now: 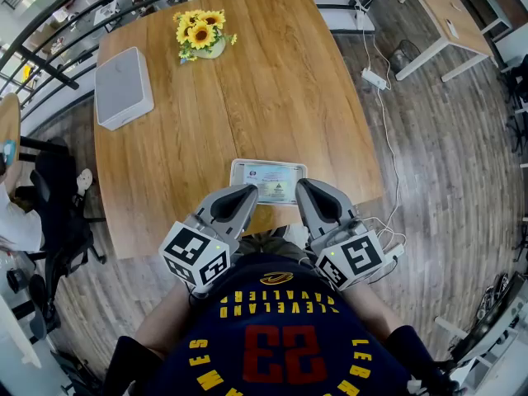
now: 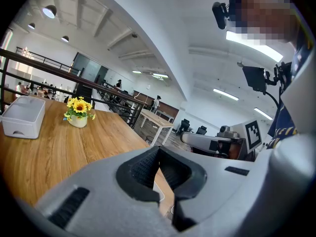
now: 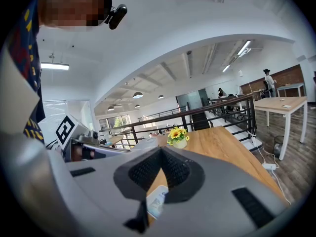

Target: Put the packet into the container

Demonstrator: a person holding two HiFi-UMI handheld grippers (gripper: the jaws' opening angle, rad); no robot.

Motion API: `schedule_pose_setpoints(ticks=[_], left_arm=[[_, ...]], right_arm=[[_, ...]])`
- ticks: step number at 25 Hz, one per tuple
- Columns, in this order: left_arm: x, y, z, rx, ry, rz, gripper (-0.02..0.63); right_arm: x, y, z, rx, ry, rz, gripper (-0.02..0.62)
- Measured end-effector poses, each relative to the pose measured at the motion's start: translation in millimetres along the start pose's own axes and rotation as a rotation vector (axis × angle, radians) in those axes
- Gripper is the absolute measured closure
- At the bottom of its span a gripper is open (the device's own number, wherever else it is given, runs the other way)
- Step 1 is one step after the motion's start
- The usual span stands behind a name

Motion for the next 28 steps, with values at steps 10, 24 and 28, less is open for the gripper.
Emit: schedule_pose_setpoints(ticks=[10, 24, 28], left_arm=[[1.1, -3.9, 0.4, 0.008, 0.002, 0.0, 0.597], [1.8, -5.6, -1.5, 0.018, 0.004, -0.006, 0.597], [3.3, -6.3, -0.9, 0.022, 0.007, -0.009, 0.597]], right_arm=[[1.1, -3.9, -0.5, 0.003, 0.005, 0.001, 0.583], [3.7, -1.7, -0.8, 0.004, 0.006, 0.001, 0.583], [2.7, -1.3, -0.7, 0.009, 0.004, 0.002, 0.583]])
Point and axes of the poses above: the fingertips, and each gripper's own axes: z forward along the fingers, x to its left, y out of its top, the point moved 1 cm from there along -z, backward along the fingers, and after that the axes turned 15 degrees about -y, right-handed, at the moved point
